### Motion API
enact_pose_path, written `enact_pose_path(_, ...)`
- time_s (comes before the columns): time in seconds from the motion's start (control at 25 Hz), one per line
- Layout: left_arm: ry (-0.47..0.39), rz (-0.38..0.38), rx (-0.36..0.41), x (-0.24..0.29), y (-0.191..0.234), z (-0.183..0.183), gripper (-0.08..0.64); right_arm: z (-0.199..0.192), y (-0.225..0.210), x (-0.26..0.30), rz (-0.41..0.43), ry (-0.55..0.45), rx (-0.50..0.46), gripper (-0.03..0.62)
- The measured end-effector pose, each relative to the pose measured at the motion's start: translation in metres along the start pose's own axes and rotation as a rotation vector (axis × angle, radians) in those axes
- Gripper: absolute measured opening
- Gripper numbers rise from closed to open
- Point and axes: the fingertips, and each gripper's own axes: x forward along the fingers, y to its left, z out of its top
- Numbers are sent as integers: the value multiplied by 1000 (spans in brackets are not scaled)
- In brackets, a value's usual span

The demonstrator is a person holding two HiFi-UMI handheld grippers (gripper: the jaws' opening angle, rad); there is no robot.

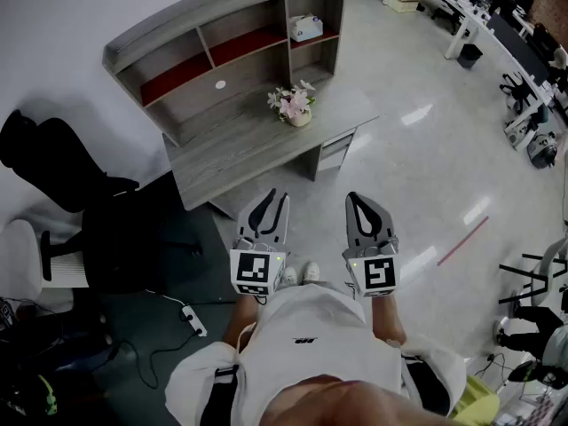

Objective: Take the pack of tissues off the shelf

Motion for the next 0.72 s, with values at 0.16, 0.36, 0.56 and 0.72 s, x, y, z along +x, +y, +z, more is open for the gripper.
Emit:
enact_pose_path(0.16, 0, 8, -2, 5, -11, 2, 95, 0, -12, -7, -6, -23, 10, 26)
enact_pose_path(0.36, 2, 14, -5, 12, -21, 0, 91, -8, -25, -7, -5, -17, 23, 28)
enact_pose_path(0.56, 11, 22, 1, 23, -24, 0, 89, -14, -37, -1, 3, -5, 8, 28)
enact_pose_path(0.72, 0, 21, 13, 35, -26, 5, 69, -19, -47, 8, 0, -5, 21, 28)
